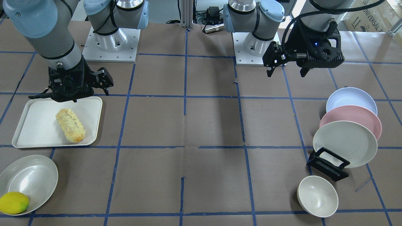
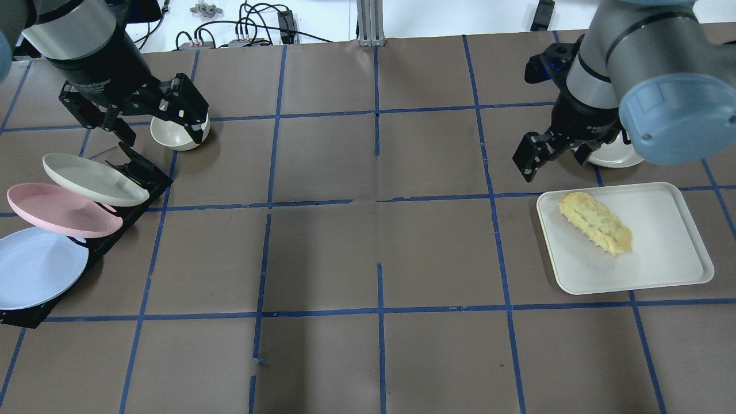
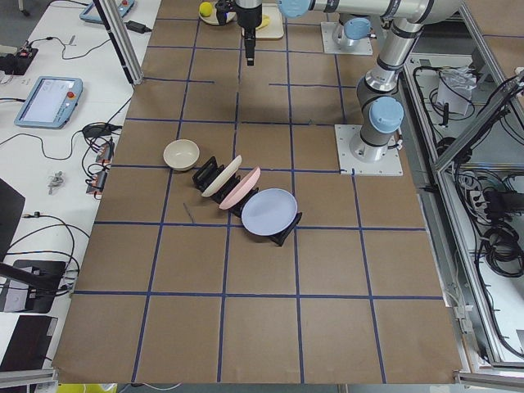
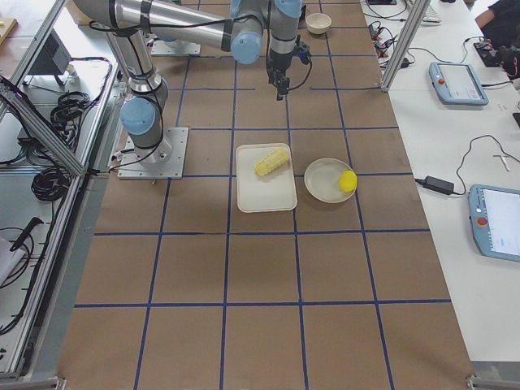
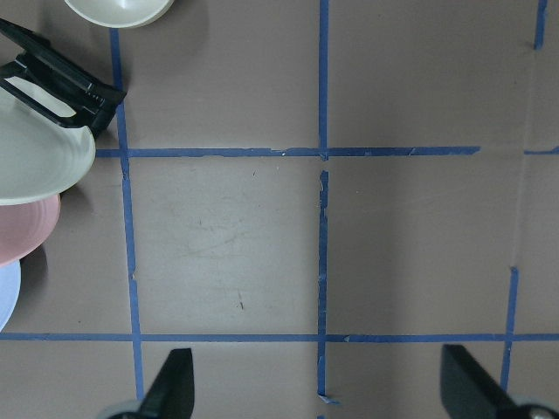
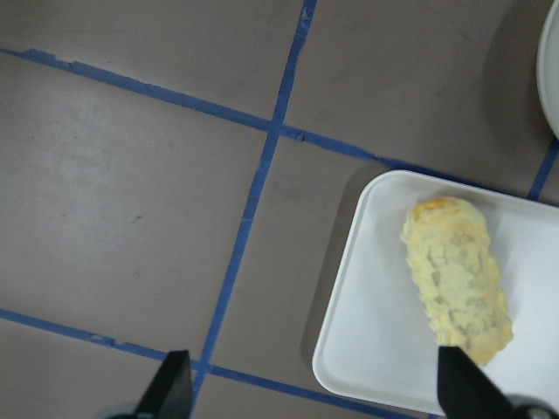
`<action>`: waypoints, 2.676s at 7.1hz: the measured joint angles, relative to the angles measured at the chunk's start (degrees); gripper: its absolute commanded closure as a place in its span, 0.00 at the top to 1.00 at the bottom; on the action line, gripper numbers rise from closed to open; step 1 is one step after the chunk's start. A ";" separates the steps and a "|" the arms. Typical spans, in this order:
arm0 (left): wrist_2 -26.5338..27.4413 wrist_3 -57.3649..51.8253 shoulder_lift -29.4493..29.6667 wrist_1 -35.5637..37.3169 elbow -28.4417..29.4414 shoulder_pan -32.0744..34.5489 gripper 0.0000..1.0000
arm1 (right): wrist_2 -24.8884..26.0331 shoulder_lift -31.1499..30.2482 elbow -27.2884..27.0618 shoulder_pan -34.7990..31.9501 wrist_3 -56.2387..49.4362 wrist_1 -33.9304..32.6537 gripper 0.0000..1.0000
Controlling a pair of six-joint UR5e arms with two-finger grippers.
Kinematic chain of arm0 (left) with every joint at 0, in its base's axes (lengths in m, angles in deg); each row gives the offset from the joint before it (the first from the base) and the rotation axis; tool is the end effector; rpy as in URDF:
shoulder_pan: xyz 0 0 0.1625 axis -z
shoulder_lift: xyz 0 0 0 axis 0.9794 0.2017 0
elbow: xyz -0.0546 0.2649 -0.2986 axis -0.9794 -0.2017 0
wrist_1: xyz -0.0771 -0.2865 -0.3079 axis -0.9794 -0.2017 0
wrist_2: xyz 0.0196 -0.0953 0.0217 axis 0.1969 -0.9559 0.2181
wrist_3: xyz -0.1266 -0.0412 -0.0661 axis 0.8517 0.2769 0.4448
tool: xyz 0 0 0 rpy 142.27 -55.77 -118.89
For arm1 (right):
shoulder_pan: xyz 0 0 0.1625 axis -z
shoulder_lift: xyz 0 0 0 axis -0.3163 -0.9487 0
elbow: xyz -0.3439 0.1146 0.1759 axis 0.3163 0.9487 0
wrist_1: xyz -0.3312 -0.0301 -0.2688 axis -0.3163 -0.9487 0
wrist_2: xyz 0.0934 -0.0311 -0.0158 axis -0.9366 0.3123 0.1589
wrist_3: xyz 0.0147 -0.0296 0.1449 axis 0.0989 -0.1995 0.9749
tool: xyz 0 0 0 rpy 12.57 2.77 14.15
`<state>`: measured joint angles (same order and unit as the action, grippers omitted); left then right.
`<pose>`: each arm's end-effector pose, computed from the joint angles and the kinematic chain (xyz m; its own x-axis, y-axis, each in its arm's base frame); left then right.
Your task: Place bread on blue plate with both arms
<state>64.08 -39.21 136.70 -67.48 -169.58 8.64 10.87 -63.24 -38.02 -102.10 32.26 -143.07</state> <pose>-0.1043 -0.4999 0.4461 -0.9998 -0.0081 -0.0200 -0.0085 0.9997 0.0212 0.0739 -0.5005 0.2991 -0.9486 -0.3164 0.0095 -0.3154 0.9474 0.0536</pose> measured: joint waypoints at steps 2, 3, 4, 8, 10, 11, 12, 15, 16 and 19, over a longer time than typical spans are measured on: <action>0.47 -0.33 0.11 -0.04 0.34 -0.06 1.00 | -0.42 -0.31 -9.98 7.13 -13.13 -12.96 0.99; 0.98 -0.72 0.07 -0.14 0.49 -0.28 1.00 | -0.63 0.04 -12.81 9.24 -18.51 -17.82 0.99; 1.44 -2.73 -0.24 -0.36 0.54 -0.85 1.00 | -0.77 1.04 -14.07 10.32 -22.03 -20.56 0.99; 1.94 -15.09 -1.90 -1.46 -2.91 -15.61 1.00 | -0.87 7.53 -14.48 13.69 -28.64 -28.76 1.00; 2.35 -19.34 -1.34 -1.83 -4.41 -27.02 1.00 | -0.88 9.77 -14.64 13.88 -28.78 -31.96 1.00; 3.48 -22.61 -0.69 -1.64 -4.60 -31.95 1.00 | -0.90 10.92 -15.02 13.96 -28.72 -32.87 1.00; 4.93 -27.52 0.82 -0.53 -4.55 -36.13 1.00 | -0.88 11.86 -15.88 14.01 -28.66 -34.02 1.00; 5.49 -44.19 9.95 6.67 -3.15 -48.54 1.00 | -0.94 12.56 -18.25 14.83 -28.55 -36.85 0.99; 5.27 -47.86 13.50 9.61 -2.37 -50.14 1.00 | -1.40 12.75 -18.45 15.86 -28.58 -36.94 0.99; 2.86 -55.69 21.63 15.32 -1.86 -52.46 1.00 | -2.52 12.92 -18.95 17.05 -28.65 -36.99 0.99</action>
<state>66.94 -94.90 158.34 -52.16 -171.44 -43.82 8.35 -50.32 -56.97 -85.05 3.62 -180.06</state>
